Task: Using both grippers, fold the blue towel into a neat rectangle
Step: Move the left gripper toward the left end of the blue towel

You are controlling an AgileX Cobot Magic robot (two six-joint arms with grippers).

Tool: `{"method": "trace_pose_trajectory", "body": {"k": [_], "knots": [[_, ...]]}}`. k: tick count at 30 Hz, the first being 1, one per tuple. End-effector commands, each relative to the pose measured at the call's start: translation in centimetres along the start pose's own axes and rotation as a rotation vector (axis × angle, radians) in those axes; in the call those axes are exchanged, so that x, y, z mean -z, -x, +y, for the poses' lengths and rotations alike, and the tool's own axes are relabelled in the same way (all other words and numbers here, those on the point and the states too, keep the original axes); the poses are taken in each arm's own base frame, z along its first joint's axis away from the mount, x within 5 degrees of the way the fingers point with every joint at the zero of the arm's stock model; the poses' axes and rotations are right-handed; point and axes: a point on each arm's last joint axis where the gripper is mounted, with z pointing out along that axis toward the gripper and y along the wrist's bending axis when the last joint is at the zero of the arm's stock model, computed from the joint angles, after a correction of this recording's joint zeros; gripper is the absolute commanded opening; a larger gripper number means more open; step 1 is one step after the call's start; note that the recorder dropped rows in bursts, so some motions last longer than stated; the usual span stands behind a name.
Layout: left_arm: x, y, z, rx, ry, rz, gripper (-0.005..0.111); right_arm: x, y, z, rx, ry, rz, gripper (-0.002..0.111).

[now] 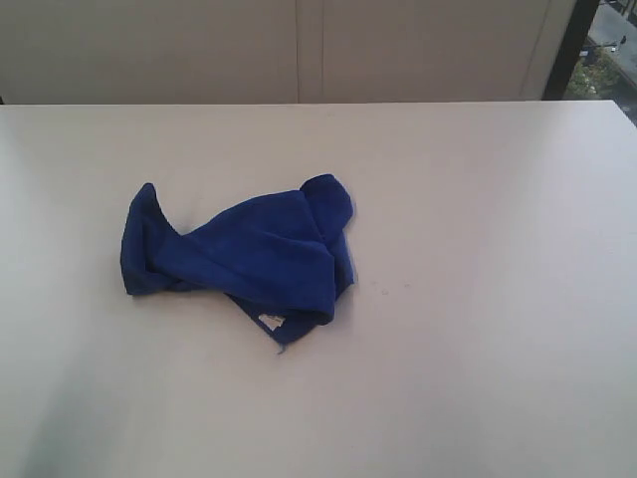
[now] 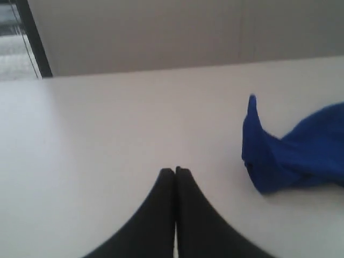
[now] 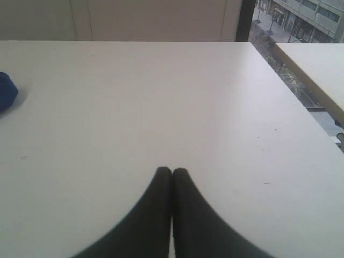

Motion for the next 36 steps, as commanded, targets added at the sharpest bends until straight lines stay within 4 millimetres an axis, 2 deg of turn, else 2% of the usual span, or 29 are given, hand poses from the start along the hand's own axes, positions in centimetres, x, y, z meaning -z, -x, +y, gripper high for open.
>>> {"method": "trace_pose_trajectory", "body": {"k": [1,4,7,10,12,15,20,24,26,32,36], "knots": [[0.1,1.2,0.3,0.023,0.028,-0.156,0.000,0.0,-0.1,0.0,0.001,0.003,-0.006,0.000],[0.1,1.4,0.3,0.062,0.028,-0.174,0.000,0.0,-0.1,0.0,0.001,0.003,-0.006,0.000],[0.1,1.4,0.3,0.269,0.008,-0.173,0.000,0.0,-0.1,0.0,0.001,0.003,-0.006,0.000],[0.1,1.1,0.1,0.315,-0.006,-0.116,0.000,0.0,-0.1,0.0,0.001,0.003,-0.006,0.000],[0.4,2.4,-0.1,0.313,-0.021,-0.066,0.000,0.0,-0.1,0.0,0.001,0.003,-0.006,0.000],[0.5,5.4,-0.3,0.306,-0.041,0.042,0.000,0.0,-0.1,0.0,0.001,0.003,-0.006,0.000],[-1.0,9.4,-0.5,0.271,-0.059,0.369,0.000,0.0,-0.1,0.0,0.001,0.003,-0.006,0.000],[-3.8,11.5,-0.5,0.165,-0.084,0.644,0.000,0.0,-0.1,0.0,0.001,0.003,-0.006,0.000],[-5.8,12.2,-0.5,0.098,-0.116,0.749,0.000,0.0,-0.1,0.0,0.001,0.003,-0.006,0.000],[-13.2,11.8,-0.6,0.055,-0.192,0.918,0.000,0.0,-0.1,0.0,0.001,0.003,-0.006,0.000],[-18.7,10.7,-1.9,0.119,-0.364,0.979,0.000,0.0,-0.1,0.0,0.001,0.003,-0.006,0.000]]}}
